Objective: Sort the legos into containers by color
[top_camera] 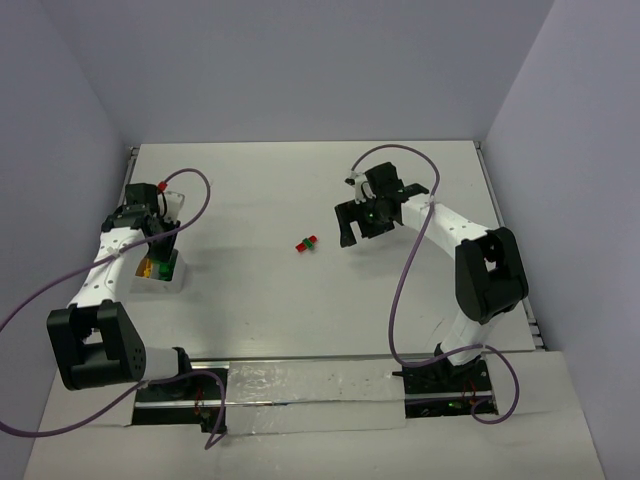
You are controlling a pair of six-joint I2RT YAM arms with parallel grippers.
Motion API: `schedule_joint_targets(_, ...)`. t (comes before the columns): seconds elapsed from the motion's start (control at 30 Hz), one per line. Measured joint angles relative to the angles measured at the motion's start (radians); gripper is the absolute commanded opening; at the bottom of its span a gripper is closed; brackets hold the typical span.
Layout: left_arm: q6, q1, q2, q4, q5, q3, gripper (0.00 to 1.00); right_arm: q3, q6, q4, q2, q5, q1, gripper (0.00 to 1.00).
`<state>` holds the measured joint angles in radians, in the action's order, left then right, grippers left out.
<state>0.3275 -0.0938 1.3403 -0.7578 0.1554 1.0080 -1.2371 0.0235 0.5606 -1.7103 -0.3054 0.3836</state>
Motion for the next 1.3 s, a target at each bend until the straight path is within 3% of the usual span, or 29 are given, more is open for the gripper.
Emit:
schedule_joint_targets(0.37,0.018,0.000,-0.001,0.000,-0.029,-0.003,0.62,-0.006,0.000,0.000,-0.017,-0.002,0.000,1.00)
schedule_joint_targets(0.6,0.021,0.000,-0.001,0.000,-0.048,-0.003,0.64,-0.006,0.000,0.000,-0.017,-0.002,0.000,1.00)
schedule_joint_targets(0.77,0.017,0.026,-0.008,-0.024,-0.138,0.049,0.63,-0.006,0.000,0.000,-0.017,-0.002,0.000,1.00)
schedule_joint_targets(0.87,-0.015,0.121,-0.030,-0.005,-0.207,0.084,0.61,-0.006,-0.001,0.000,-0.017,-0.002,0.000,1.00)
schedule_joint_targets(1.03,-0.103,0.420,-0.002,0.105,-0.357,0.109,0.50,-0.007,-0.004,-0.001,-0.018,-0.002,-0.001,1.00)
schedule_joint_targets(1.2,-0.196,0.596,0.196,0.217,-0.437,0.174,0.50,-0.007,-0.004,0.000,-0.018,-0.006,-0.021,1.00)
schedule_joint_targets(1.3,-0.283,0.661,0.365,0.223,-0.430,0.290,0.41,-0.007,-0.005,0.000,-0.018,-0.013,-0.071,1.00)
